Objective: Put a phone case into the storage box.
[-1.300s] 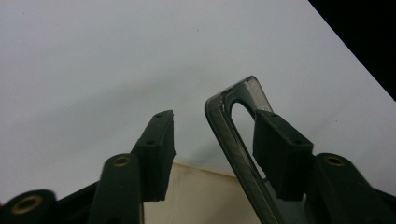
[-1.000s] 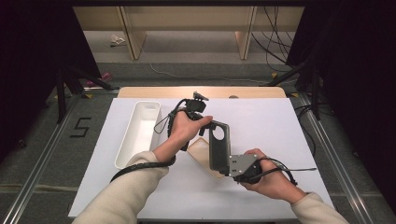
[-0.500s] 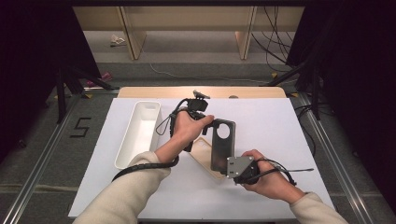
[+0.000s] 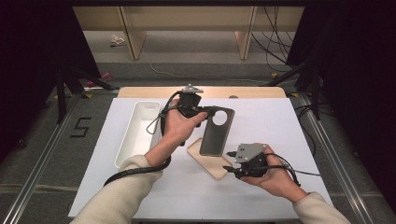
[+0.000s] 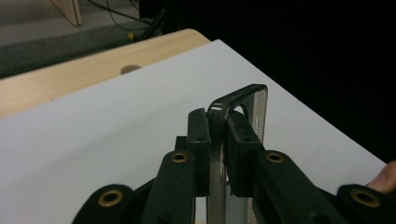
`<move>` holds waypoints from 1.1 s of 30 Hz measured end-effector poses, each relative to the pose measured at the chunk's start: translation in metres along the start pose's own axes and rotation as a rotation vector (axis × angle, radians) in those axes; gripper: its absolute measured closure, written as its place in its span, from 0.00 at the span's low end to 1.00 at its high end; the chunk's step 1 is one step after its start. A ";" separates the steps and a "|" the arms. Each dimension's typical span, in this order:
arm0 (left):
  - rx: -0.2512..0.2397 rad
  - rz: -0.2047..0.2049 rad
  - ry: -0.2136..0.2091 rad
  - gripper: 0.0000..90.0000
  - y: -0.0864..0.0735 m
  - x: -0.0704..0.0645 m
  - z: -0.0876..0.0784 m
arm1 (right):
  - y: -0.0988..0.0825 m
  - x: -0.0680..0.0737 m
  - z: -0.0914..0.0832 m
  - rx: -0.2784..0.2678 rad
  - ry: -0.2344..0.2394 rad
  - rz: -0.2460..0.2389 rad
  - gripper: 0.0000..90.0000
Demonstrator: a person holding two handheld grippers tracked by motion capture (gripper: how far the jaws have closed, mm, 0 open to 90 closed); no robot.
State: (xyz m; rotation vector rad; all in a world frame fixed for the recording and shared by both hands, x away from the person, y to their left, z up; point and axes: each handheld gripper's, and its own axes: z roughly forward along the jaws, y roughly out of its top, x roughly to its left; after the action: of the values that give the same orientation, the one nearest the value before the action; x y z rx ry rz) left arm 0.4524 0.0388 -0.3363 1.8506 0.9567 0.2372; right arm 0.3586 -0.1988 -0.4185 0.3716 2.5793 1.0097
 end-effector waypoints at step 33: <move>-0.256 0.117 0.014 0.90 -0.029 0.056 -0.092 | -0.041 -0.037 -0.010 -0.166 -0.018 0.392 0.26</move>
State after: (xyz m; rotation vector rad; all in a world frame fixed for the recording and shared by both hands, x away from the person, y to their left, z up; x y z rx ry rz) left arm 0.4251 0.1467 -0.3294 1.6719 0.7892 0.4248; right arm 0.3836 -0.2473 -0.4313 0.8586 2.4337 1.3313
